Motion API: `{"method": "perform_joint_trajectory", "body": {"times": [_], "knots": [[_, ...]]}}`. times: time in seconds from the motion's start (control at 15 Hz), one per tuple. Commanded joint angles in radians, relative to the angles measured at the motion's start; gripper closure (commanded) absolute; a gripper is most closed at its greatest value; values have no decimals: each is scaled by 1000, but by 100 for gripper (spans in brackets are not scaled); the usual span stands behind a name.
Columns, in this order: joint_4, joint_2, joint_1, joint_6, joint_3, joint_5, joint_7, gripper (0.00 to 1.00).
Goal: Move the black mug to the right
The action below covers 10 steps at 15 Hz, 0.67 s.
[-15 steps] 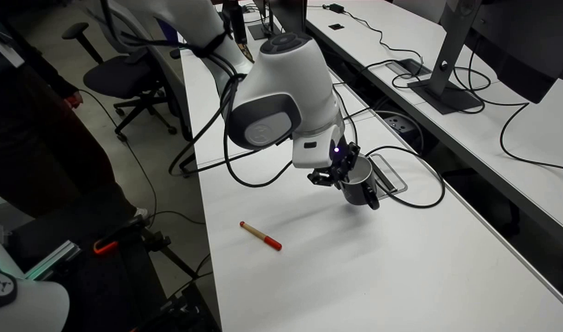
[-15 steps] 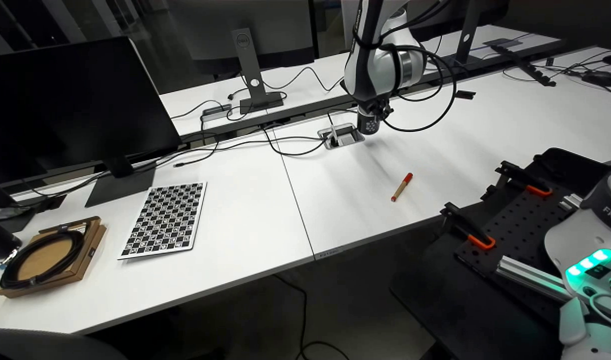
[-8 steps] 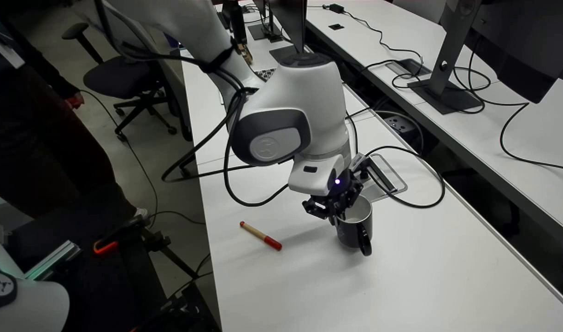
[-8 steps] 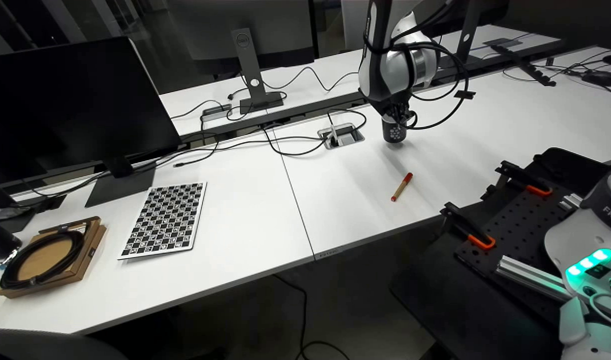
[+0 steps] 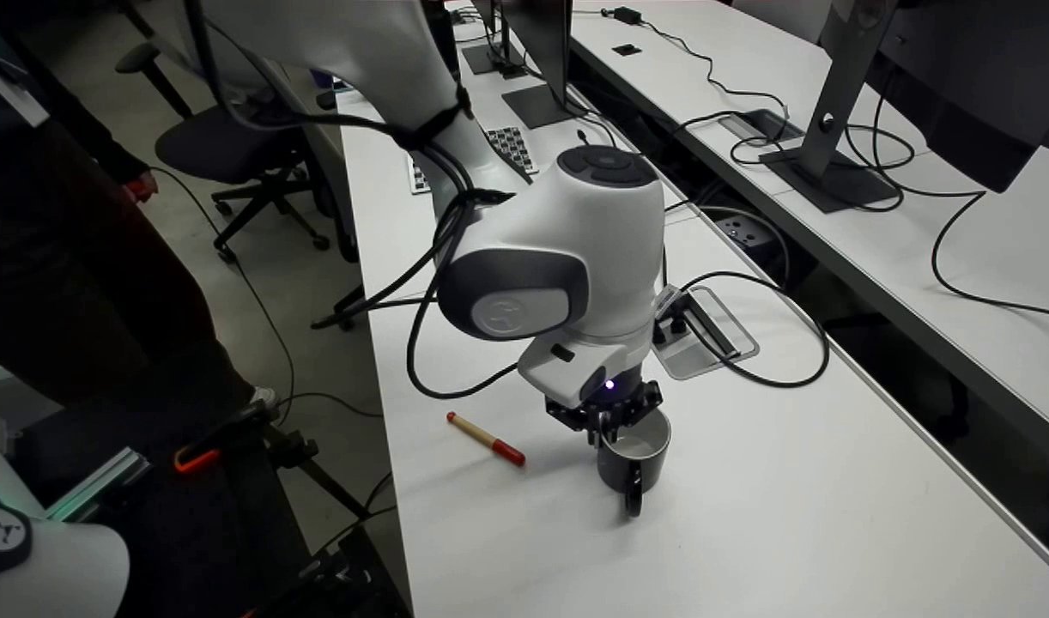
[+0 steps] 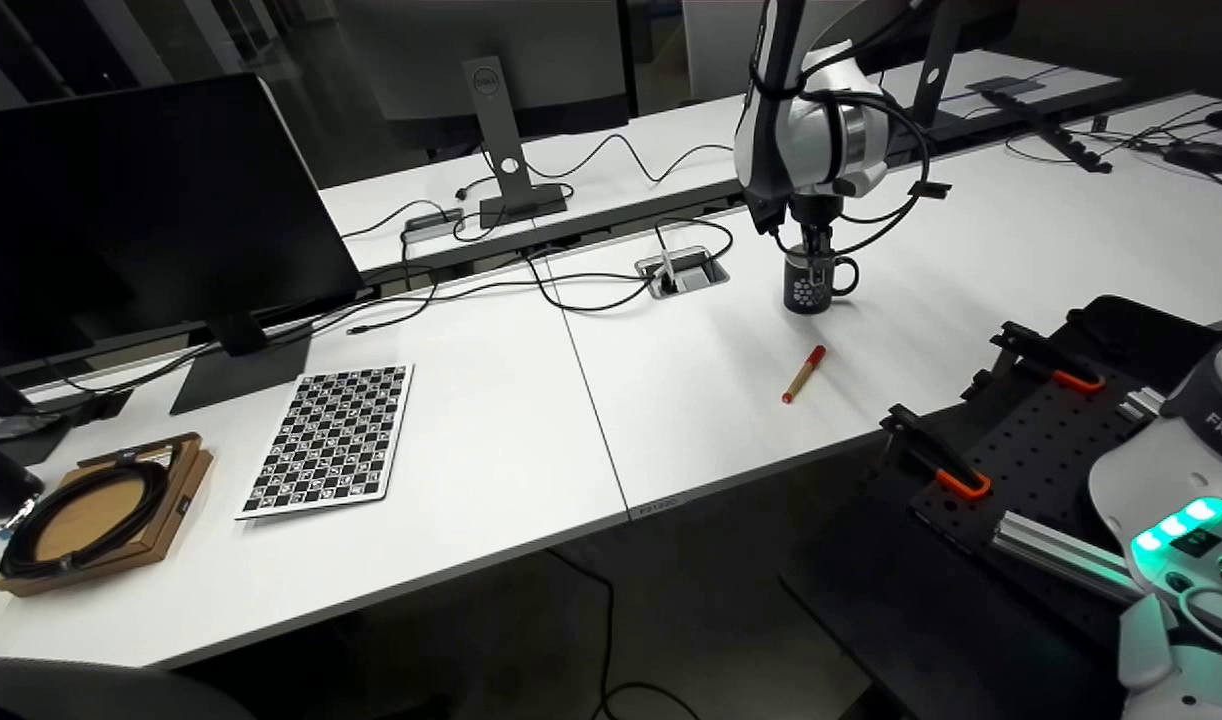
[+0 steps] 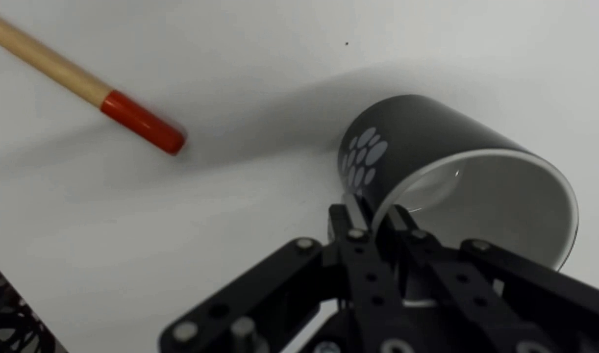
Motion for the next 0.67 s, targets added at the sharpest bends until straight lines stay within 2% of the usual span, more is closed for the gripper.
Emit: {"method": "perform_joint_trajectory", "body": {"times": [0.0,0.27,0.6], "knots": [[3,-29,-102,-12,81,42,88,98],[2,-38,-169,-1,137,63,132,98],[2,-43,-212,12,173,70,160,98]]}}
